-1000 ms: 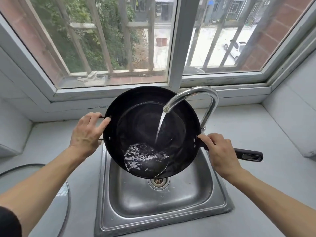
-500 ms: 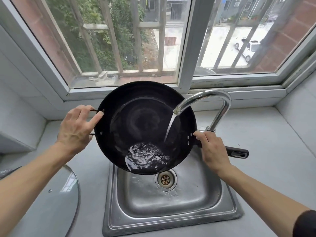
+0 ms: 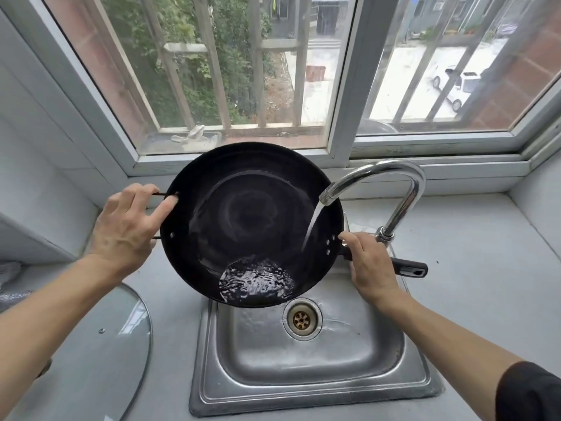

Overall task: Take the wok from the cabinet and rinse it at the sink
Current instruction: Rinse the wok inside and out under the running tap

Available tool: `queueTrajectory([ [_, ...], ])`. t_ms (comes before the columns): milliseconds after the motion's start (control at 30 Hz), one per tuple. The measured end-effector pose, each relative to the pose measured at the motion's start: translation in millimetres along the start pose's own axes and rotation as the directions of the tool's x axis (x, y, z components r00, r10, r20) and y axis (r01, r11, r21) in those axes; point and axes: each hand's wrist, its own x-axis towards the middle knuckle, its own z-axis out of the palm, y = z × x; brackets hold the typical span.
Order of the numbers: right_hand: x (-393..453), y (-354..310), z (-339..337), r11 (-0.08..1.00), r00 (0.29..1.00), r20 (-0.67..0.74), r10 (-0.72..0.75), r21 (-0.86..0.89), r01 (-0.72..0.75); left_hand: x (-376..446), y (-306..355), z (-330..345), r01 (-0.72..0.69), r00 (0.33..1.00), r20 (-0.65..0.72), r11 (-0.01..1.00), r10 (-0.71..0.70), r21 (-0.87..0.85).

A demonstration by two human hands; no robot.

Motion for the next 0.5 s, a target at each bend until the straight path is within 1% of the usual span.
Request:
queueTrajectory([
  [300, 8.9, 11.2, -7.9, 0.999, 0.998, -0.068, -0.018, -0.036, 0.016, 11.0, 8.2, 0.4, 0.044, 0.997, -0.059, 0.999, -0.042, 0.03],
  [500, 12.6, 4.7, 2.5, 1.0, 0.998, -0.057, -0.005, -0.005, 0.005, 13.1, -2.9, -8.6, 0.031, 0.997, -0.072, 0.996, -0.025, 0.081],
])
